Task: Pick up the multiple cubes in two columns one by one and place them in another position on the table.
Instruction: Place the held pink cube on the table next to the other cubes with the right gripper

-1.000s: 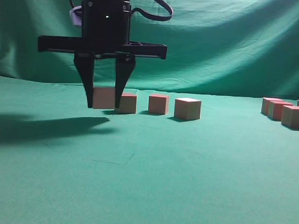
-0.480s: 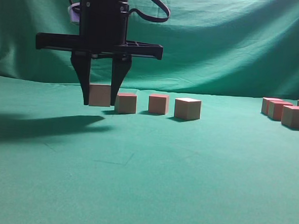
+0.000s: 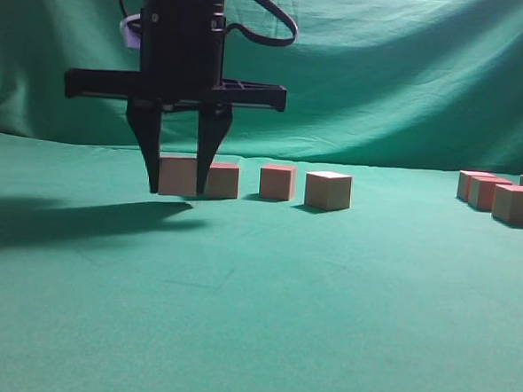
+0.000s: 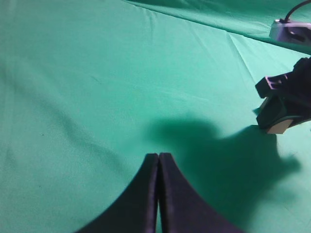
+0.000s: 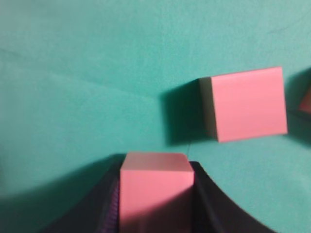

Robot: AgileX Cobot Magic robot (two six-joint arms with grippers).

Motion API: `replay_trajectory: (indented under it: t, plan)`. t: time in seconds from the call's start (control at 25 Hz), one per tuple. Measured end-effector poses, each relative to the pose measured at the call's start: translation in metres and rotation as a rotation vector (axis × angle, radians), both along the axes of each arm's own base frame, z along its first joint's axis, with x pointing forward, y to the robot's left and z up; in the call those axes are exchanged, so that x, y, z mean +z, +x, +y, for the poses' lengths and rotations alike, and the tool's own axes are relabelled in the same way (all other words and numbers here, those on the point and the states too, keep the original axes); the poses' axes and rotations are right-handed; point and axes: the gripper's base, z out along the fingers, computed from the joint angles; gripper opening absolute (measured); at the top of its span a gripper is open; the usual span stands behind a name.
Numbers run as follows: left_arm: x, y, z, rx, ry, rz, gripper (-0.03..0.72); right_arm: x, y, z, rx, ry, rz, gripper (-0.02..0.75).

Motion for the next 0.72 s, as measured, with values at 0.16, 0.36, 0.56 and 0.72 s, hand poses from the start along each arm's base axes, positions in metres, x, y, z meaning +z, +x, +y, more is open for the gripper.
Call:
replay_trajectory:
  t: [0.16, 0.36, 0.56, 0.72]
  plan:
    - [0.0, 0.0, 0.0, 0.0, 0.0, 0.0, 0.0, -0.0053, 0.0001, 0.0001, -0.029, -0.004, 0.012, 0.261]
    - [0.0, 0.0, 0.0, 0.0, 0.0, 0.0, 0.0, -0.0053, 0.0005, -0.0003, -0.04, -0.006, 0.008, 0.261]
    - [0.0, 0.0, 0.0, 0.0, 0.0, 0.0, 0.0, -0.0052, 0.0006, -0.0004, -0.046, -0.005, 0.007, 0.261]
    - [0.0, 0.0, 0.0, 0.0, 0.0, 0.0, 0.0, -0.0053, 0.0005, -0.0005, -0.052, -0.005, 0.008, 0.261]
